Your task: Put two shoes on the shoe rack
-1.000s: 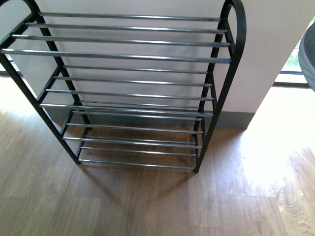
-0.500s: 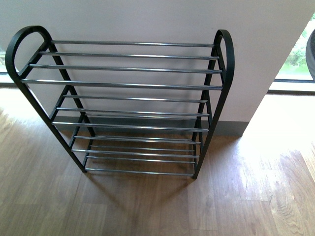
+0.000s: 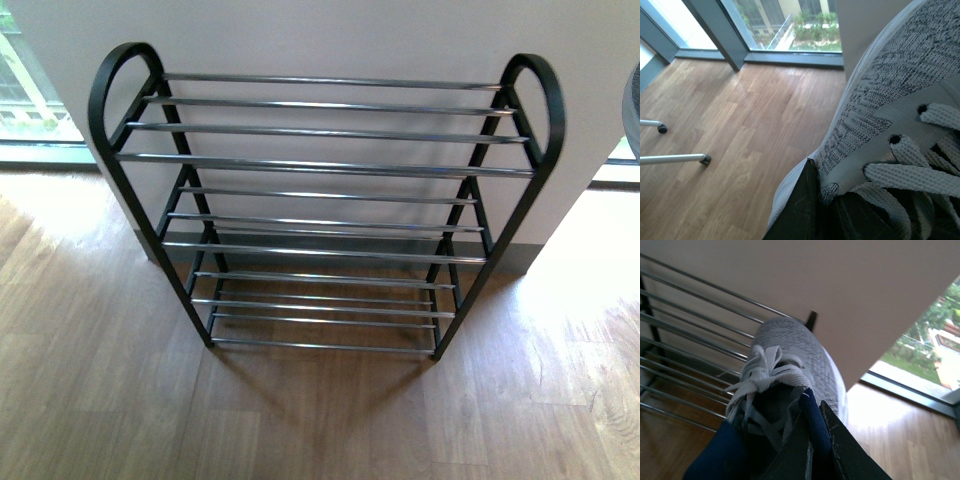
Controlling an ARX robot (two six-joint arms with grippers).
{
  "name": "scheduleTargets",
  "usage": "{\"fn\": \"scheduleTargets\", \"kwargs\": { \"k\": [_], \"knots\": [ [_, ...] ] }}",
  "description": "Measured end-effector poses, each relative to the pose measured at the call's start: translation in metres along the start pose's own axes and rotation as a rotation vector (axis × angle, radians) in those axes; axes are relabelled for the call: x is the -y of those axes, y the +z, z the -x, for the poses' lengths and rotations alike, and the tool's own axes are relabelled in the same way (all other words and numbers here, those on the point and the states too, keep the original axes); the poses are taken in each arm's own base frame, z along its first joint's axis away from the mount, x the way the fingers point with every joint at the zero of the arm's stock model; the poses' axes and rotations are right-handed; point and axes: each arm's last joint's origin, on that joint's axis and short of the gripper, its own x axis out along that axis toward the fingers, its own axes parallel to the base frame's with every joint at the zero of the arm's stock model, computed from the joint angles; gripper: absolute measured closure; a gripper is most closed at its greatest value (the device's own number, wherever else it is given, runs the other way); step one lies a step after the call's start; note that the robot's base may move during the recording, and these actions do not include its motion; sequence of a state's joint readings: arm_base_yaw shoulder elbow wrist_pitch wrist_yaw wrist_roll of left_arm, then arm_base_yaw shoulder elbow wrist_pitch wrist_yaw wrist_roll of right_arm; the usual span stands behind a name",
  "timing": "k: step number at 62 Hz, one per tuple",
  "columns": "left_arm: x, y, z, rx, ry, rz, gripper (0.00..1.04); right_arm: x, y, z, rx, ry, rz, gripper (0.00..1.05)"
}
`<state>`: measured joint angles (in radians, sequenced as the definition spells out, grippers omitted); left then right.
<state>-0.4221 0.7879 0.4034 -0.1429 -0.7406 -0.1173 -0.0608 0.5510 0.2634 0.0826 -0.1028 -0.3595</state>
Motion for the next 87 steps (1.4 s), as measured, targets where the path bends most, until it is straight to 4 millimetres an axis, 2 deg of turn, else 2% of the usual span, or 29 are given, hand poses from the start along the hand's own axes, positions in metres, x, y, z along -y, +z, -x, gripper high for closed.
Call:
{"fn": "scheduleTargets", "kwargs": {
  "k": [17, 22, 29, 37, 46, 53, 62, 73, 78, 87],
  "knots": [
    [-0.002, 0.001, 0.001, 0.007, 0.022, 0.008, 1.03, -0.001, 0.002, 0.001, 0.017, 0.026, 0.001, 1.04],
    [-0.002, 0.0, 0.001, 0.006, 0.017, 0.008, 1.03, -0.002, 0.003, 0.001, 0.11, 0.109, -0.041, 1.04],
    [-0.001, 0.0, 0.001, 0.006, 0.014, 0.005, 1.03, -0.016, 0.019, -0.007, 0.131, 0.145, -0.121, 1.04],
    [-0.001, 0.0, 0.001, 0.006, 0.017, 0.006, 1.03, -0.044, 0.043, -0.04, 0.057, 0.169, -0.2, 1.04],
    [-0.001, 0.0, 0.001, 0.006, 0.016, 0.006, 1.03, -0.059, 0.064, -0.08, -0.032, 0.158, -0.277, 1.04],
    [-0.001, 0.0, 0.001, 0.006, 0.016, 0.006, 1.03, -0.069, 0.072, -0.114, -0.111, 0.095, -0.33, 1.04],
    [-0.001, 0.0, 0.001, 0.006, 0.016, 0.006, 1.03, -0.08, 0.074, -0.156, -0.163, 0.009, -0.375, 1.04],
    [-0.001, 0.0, 0.001, 0.006, 0.016, 0.006, 1.03, -0.088, 0.075, -0.197, -0.172, -0.042, -0.384, 1.04],
    [-0.001, 0.0, 0.001, 0.006, 0.016, 0.006, 1.03, -0.088, 0.069, -0.217, -0.191, -0.059, -0.386, 1.04],
    [-0.001, 0.0, 0.001, 0.006, 0.016, 0.006, 1.03, -0.081, 0.054, -0.24, -0.201, -0.091, -0.399, 1.04]
  ]
}}
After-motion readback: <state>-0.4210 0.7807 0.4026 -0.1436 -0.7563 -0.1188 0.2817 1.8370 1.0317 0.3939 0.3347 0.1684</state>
